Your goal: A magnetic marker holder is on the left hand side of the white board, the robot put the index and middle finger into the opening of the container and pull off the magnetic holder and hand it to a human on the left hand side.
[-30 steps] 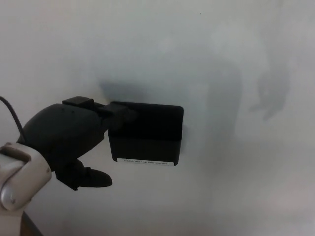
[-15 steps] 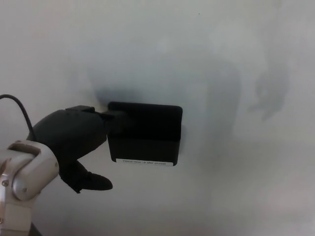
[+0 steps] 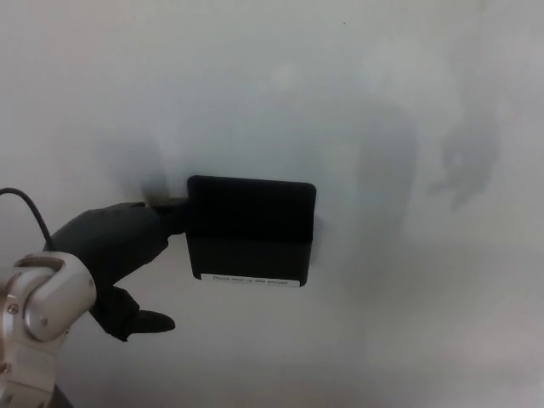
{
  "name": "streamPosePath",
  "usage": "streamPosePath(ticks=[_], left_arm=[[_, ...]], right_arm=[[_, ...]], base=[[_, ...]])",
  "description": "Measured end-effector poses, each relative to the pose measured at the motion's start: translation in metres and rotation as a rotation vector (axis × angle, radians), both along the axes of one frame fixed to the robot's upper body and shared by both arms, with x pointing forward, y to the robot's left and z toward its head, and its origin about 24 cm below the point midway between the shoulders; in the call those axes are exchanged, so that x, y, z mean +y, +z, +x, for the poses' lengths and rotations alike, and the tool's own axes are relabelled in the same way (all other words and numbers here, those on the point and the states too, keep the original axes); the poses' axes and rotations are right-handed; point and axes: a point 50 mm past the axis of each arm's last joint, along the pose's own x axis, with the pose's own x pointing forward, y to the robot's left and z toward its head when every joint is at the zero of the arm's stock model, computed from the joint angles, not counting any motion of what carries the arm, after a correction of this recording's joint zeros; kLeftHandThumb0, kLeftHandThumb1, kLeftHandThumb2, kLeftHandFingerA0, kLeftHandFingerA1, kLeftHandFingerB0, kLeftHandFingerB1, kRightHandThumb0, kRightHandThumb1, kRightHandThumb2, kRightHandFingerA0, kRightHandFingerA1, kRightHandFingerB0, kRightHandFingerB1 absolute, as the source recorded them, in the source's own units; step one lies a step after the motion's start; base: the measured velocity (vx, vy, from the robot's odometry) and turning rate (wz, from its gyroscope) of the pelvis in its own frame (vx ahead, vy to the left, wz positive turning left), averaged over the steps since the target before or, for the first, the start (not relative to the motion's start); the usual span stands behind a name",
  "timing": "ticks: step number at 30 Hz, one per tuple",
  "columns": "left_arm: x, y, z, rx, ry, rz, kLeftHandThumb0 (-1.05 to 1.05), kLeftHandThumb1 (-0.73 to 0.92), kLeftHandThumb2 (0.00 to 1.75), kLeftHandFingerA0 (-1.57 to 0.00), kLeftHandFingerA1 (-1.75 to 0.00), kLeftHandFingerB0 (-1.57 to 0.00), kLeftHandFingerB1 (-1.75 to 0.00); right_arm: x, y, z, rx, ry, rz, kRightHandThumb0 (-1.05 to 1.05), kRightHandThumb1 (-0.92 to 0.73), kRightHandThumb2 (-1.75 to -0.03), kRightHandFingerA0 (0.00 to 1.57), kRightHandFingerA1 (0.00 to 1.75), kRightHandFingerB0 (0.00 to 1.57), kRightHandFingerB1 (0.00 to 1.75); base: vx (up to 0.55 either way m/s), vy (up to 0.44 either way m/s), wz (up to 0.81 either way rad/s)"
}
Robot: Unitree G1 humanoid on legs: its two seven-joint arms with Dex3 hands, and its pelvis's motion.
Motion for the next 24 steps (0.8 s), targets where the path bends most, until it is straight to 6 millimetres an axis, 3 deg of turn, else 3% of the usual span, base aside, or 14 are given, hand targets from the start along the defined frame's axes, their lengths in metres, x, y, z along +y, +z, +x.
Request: streamPosePath(ticks=[12,13,20,21,24], left_arm=[[-0.003,0.014,-0.003,-0.075,-0.034,-0.085,-0.37,0.22,0.87,-0.02,-0.49,0.0,-0.46],[-0.004,0.015,-0.003,-0.079,-0.038,-0.089,-0.77,0.54,0.58,-0.2,-0.33,-0.19,-0.27],[-0.011,0.026,-0.005,-0.112,-0.08,-0.12,-0.81,0.53,0.59,-0.22,-0.33,-0.19,-0.28],[-0.013,0.027,-0.005,-0.115,-0.086,-0.121,-0.35,0.22,0.87,-0.07,-0.5,-0.06,-0.48],[-0.018,0.026,-0.004,-0.112,-0.104,-0.127,-0.35,0.22,0.87,-0.07,-0.5,-0.06,-0.48]], right_arm=[[0.0,0.0,0.001,-0.001,0.003,0.004,-0.56,-0.65,-0.6,0.77,0.53,0.52,0.36],[0.0,0.0,0.001,-0.002,0.003,0.004,-0.58,-0.64,-0.6,0.77,0.54,0.52,0.36],[0.0,0.0,0.001,-0.003,0.001,0.007,-0.57,-0.65,-0.6,0.79,0.55,0.53,0.37],[0.0,0.0,0.0,-0.003,0.001,0.007,-0.6,-0.65,-0.6,0.77,0.54,0.51,0.37],[0.0,0.0,0.0,-0.001,0.004,0.006,-0.6,-0.65,-0.6,0.77,0.54,0.51,0.37]], base=[[0.0,0.0,0.0],[0.0,0.0,0.0],[0.0,0.0,0.0],[0.0,0.0,0.0],[0.0,0.0,0.0]])
